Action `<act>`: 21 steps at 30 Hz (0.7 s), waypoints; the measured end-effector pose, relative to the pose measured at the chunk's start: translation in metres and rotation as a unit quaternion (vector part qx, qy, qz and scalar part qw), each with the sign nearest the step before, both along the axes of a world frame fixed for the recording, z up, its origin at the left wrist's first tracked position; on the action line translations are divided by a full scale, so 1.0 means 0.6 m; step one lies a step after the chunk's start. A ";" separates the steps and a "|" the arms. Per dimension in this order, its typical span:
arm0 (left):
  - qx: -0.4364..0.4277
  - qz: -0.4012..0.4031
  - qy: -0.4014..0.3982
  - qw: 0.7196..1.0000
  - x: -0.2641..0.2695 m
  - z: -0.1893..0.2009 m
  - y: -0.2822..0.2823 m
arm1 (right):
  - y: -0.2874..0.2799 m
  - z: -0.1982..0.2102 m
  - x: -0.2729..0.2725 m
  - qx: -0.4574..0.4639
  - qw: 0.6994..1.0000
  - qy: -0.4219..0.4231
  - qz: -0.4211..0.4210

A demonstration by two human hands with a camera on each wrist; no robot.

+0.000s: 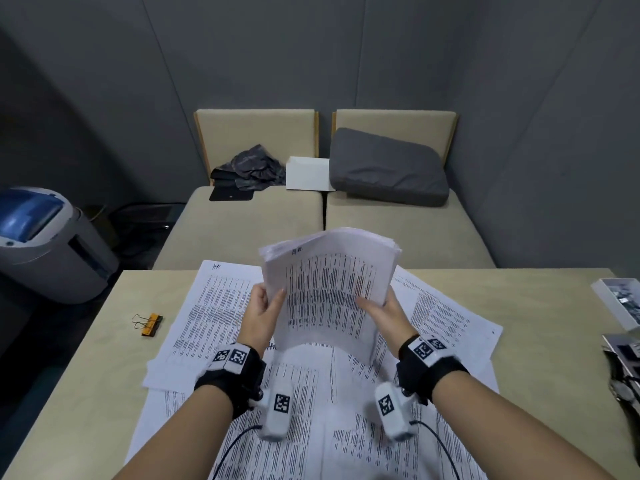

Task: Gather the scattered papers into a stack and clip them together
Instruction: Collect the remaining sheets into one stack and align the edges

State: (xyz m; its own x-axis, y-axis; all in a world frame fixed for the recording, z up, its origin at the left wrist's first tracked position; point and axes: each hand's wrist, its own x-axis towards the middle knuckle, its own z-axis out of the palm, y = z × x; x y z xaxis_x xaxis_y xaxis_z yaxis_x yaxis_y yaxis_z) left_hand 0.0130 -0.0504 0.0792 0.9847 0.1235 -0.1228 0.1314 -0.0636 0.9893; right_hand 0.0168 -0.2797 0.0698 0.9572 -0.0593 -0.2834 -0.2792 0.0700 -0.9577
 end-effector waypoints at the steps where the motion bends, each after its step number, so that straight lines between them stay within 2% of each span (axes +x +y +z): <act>1: 0.022 -0.011 0.015 1.000 -0.003 -0.009 -0.005 | 0.004 -0.009 -0.003 -0.001 1.000 0.008 -0.004; 3: 0.049 -0.005 0.010 0.999 -0.005 -0.012 -0.016 | 0.010 -0.014 -0.008 -0.003 0.999 0.008 -0.037; 6: 0.031 0.031 -0.014 0.999 0.001 0.005 -0.031 | 0.009 -0.002 -0.005 0.004 0.997 -0.007 -0.082; 9: 0.015 0.023 -0.001 1.000 0.003 -0.004 -0.033 | 0.005 -0.006 -0.004 -0.005 0.999 -0.002 -0.046; 12: 0.080 -0.018 0.051 0.995 -0.001 -0.031 -0.034 | 0.012 -0.027 -0.009 -0.037 0.999 0.032 0.011; 14: 0.106 -0.008 0.044 0.993 0.008 -0.027 -0.033 | 0.010 -0.024 -0.005 -0.061 0.998 0.017 -0.005; 17: 0.075 -0.001 0.022 0.997 0.012 0.002 -0.027 | -0.009 0.002 -0.004 -0.084 0.996 0.003 -0.035; 19: 0.053 -0.033 0.057 0.996 0.004 0.005 -0.017 | -0.023 0.010 -0.017 -0.089 0.996 0.011 -0.022; 21: 0.063 -0.068 0.118 0.989 -0.011 -0.024 0.001 | -0.033 0.004 -0.041 -0.088 0.995 0.041 -0.006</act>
